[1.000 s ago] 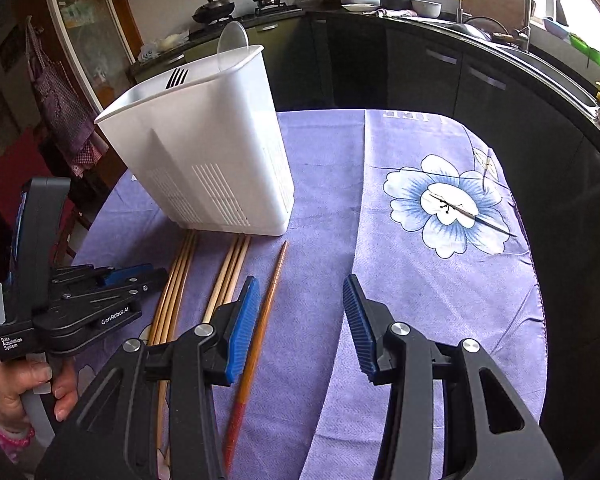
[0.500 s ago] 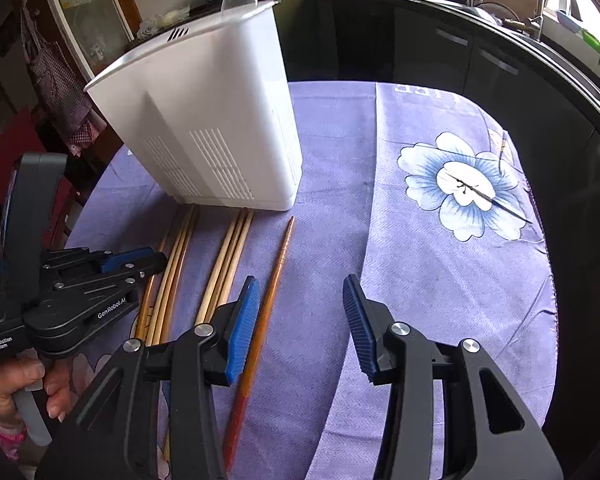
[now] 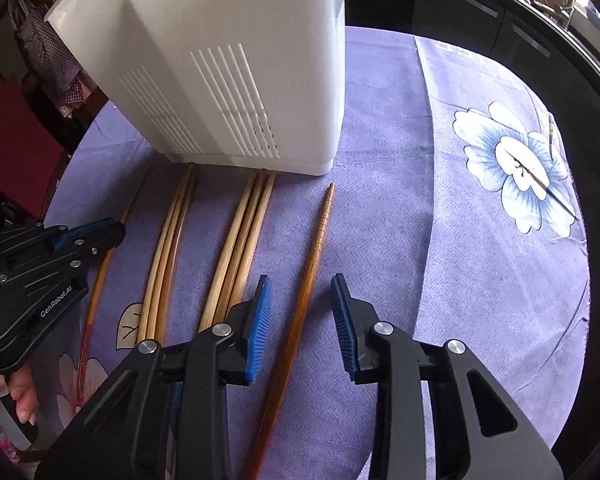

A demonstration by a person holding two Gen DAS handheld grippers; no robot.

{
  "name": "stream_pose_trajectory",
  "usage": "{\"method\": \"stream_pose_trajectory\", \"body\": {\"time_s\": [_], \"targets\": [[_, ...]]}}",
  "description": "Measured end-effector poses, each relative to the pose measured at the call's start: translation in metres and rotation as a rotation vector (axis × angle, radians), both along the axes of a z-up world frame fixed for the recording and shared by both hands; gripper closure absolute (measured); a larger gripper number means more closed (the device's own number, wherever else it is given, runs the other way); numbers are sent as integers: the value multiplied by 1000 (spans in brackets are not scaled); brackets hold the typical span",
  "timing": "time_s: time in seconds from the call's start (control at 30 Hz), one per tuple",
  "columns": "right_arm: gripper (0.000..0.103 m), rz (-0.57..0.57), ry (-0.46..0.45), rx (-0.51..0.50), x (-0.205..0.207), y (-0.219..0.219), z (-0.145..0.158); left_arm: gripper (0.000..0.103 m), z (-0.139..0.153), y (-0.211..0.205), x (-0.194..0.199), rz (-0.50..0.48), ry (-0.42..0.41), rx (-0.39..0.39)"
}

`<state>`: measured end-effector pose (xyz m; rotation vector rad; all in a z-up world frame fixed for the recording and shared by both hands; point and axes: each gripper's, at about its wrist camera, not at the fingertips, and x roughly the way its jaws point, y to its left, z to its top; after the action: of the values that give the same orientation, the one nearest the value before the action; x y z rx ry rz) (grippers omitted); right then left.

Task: Organize utensils
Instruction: 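Lower the left tool onto a brown chopstick while the right tool grasps another chopstick, then lift both chopsticks over the white caddy and open both tools to drop them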

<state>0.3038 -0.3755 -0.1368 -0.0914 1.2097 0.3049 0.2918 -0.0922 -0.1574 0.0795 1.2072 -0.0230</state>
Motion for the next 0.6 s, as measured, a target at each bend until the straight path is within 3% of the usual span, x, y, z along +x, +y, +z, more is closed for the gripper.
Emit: {"method": "stream_pose_trajectory", "body": {"time_s": [0.07, 0.2, 0.37, 0.6], "targets": [[89, 0, -12, -41, 1, 3, 0, 97, 0, -2, 1, -7, 2, 14], [96, 10, -9, -45, 2, 4, 0, 96, 0, -6, 0, -20, 8, 33], [96, 1, -19, -3, -3, -6, 4, 96, 1, -6, 2, -20, 19, 23], [96, -12, -108, 108, -23, -33, 51, 97, 5, -2, -1, -23, 19, -28]]}}
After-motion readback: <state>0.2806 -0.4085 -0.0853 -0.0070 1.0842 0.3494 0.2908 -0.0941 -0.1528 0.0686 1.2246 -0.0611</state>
